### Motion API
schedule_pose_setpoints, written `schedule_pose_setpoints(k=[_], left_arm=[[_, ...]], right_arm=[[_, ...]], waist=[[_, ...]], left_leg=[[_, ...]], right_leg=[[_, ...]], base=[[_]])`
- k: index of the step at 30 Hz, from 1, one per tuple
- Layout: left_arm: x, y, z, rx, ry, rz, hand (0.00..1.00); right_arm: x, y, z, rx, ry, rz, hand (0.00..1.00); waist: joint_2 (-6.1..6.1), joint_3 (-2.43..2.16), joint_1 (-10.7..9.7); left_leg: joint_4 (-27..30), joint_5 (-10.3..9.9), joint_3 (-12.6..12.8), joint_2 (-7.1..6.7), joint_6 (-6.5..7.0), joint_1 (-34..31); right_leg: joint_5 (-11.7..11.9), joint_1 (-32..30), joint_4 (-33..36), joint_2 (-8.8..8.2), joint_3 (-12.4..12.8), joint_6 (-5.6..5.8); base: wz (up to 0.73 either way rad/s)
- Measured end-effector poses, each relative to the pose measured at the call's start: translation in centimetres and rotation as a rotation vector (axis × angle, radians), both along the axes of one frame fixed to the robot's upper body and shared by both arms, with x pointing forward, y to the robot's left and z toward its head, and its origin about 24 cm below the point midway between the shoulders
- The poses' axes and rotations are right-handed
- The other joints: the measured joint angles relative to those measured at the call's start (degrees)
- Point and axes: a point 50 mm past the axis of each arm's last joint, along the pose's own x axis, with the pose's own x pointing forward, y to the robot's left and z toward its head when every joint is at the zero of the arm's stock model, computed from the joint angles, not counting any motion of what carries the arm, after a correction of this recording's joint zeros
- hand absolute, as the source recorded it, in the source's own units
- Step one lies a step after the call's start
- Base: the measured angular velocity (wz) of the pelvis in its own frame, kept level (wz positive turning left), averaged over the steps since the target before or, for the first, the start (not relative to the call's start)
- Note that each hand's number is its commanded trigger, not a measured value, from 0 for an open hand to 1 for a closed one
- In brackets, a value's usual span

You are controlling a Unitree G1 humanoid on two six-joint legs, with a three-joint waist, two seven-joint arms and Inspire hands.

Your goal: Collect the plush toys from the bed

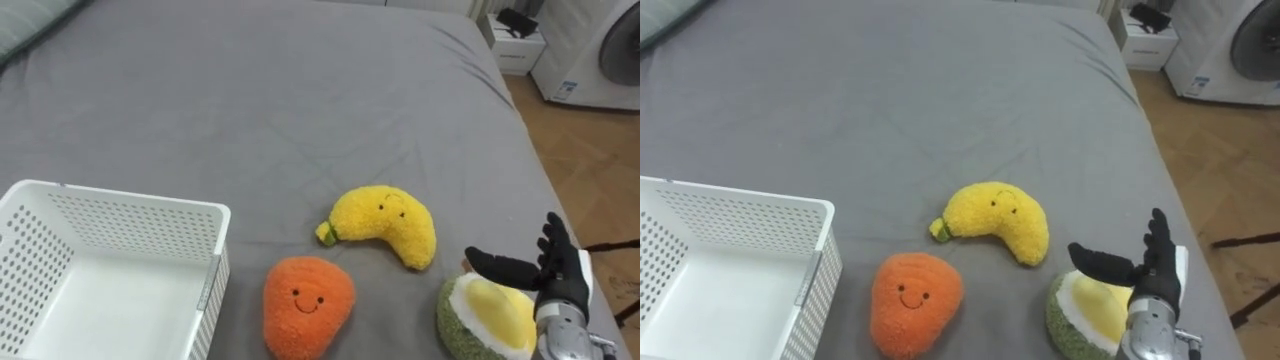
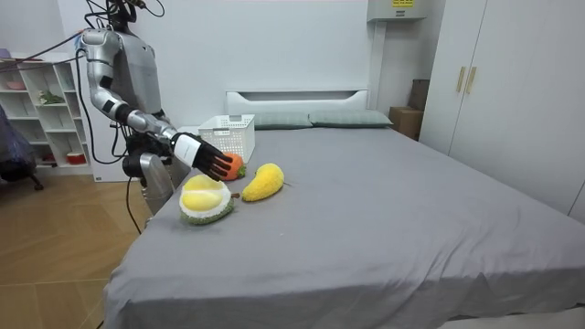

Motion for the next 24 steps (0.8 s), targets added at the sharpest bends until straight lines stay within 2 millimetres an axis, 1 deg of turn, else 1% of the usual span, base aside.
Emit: schedule_pose_setpoints(k=[6, 9, 11, 14, 17, 18, 19, 24], left_arm=[[0.0, 0.0, 0.0, -0.001, 0.003, 0.001, 0.0], [0.1, 0.0, 0.0, 0.0, 0.0, 0.0, 0.0], [0.3, 0.0, 0.1, 0.003, -0.003, 0.0, 0.0], [0.2, 0.1, 0.1, 0.011, 0.002, 0.003, 0.0], [0.2, 0.2, 0.2, 0.019, 0.002, 0.007, 0.0], [0.2, 0.2, 0.2, 0.019, 0.003, 0.008, 0.0], [0.2, 0.2, 0.2, 0.02, 0.004, 0.009, 0.0], [0.2, 0.3, 0.2, 0.021, 0.01, 0.011, 0.0]], right_arm=[[-0.1, 0.0, -0.2, -0.011, 0.027, 0.035, 0.0], [-0.5, -0.3, -0.9, -0.012, 0.068, 0.041, 0.0], [-1.4, -0.7, -2.1, -0.056, 0.154, 0.063, 0.0], [-2.5, -1.0, -3.3, -0.067, 0.249, 0.085, 0.0], [-2.9, -1.2, -3.6, -0.079, 0.285, 0.095, 0.0], [-3.0, -1.3, -3.7, -0.08, 0.294, 0.098, 0.0], [-3.4, -1.5, -4.0, -0.075, 0.315, 0.102, 0.0], [-4.4, -1.6, -5.0, -0.041, 0.383, 0.13, 0.0]], waist=[[0.02, -0.01, 0.0], [-0.08, -0.05, 0.0], [-0.28, -0.04, 0.0], [-0.43, 0.01, -0.1], [-0.6, 0.05, -0.3], [-0.83, 0.05, -0.4], [-0.84, -0.12, -0.3], [-1.16, -0.19, 0.0]], left_leg=[[0.0, 0.0, -0.1, -0.03, 0.0, 0.0], [0.2, 0.0, -0.3, -0.08, 0.0, -0.1], [0.4, 0.0, -0.7, -0.19, 0.04, -0.4], [0.4, 0.0, -0.7, -0.23, 0.06, -0.4], [0.3, 0.0, -0.7, -0.24, 0.06, -0.4], [0.3, 0.0, -0.7, -0.24, 0.06, -0.4], [0.3, 0.0, -0.8, -0.25, 0.06, -0.4], [0.2, 0.0, -0.8, -0.27, 0.07, -0.3]], right_leg=[[0.0, 0.1, 0.0, -0.06, -0.3, -0.01], [0.0, 0.1, 0.0, -0.13, -0.6, -0.01], [-0.1, 0.1, 0.0, -0.25, -1.0, 0.04], [-0.1, 0.0, 0.0, -0.3, -1.0, 0.1], [-0.2, 0.1, 0.0, -0.3, -1.0, 0.11], [-0.1, 0.1, 0.0, -0.3, -1.0, 0.1], [-0.1, 0.1, -0.1, -0.31, -1.1, 0.1], [-0.1, 0.2, -0.1, -0.31, -1.2, 0.09]], base=[[0.01], [0.04], [0.09], [0.0], [0.0], [0.0], [0.0], [0.0]])
